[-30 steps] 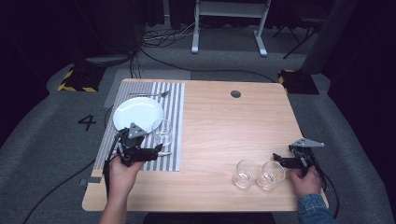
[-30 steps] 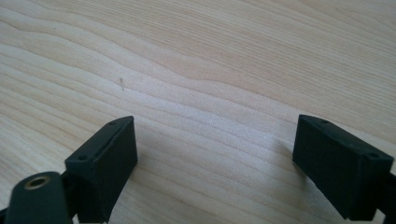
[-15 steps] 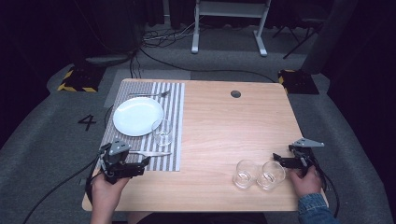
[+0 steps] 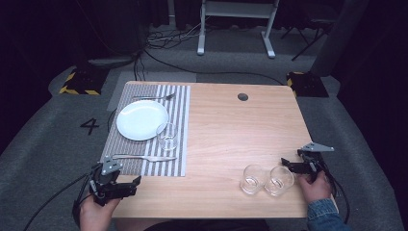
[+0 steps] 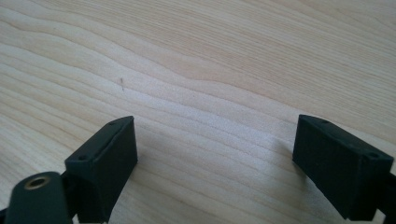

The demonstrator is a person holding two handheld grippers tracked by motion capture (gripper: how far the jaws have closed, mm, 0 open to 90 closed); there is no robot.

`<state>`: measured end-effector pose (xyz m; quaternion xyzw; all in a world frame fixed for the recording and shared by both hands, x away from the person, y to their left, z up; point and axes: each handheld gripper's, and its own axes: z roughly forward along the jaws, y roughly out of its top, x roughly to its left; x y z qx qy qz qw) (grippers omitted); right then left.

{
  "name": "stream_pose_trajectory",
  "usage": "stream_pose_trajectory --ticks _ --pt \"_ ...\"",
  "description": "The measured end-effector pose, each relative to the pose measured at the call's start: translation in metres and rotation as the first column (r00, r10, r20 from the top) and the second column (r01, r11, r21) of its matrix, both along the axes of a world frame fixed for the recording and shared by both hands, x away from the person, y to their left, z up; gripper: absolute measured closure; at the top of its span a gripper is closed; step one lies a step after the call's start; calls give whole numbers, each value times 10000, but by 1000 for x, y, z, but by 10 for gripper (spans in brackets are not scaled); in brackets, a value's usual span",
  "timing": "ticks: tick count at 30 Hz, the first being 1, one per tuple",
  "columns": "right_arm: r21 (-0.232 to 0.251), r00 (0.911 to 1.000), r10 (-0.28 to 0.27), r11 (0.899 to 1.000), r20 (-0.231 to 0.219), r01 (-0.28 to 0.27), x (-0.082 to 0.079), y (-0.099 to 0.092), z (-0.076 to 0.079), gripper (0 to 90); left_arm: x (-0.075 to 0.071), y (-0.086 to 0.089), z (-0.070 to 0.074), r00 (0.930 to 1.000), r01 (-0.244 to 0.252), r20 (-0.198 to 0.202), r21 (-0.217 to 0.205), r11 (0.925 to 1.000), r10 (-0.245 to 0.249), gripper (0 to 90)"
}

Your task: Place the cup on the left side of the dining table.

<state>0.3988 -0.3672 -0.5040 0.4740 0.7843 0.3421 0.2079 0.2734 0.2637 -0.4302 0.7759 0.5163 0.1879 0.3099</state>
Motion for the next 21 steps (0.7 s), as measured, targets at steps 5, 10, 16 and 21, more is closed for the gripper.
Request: stream_pose_trajectory --ticks 5,10,16,21 --pt "-2 10000 3 10000 1 -3 0 0 0 138 -1 10 -13 9987 -156 -491 -224 9996 145 74" --pt "-2 10000 0 10000 0 0 0 0 0 138 0 16 -27 9965 -431 -731 -182 9989 417 87" --pt "0 10000 6 10000 -6 -6 0 0 0 138 3 21 -44 9940 -557 -947 -130 9984 543 94" --pt "0 10000 -1 10000 0 1 0 0 0 138 6 21 -56 9940 -512 -969 55 9987 515 110"
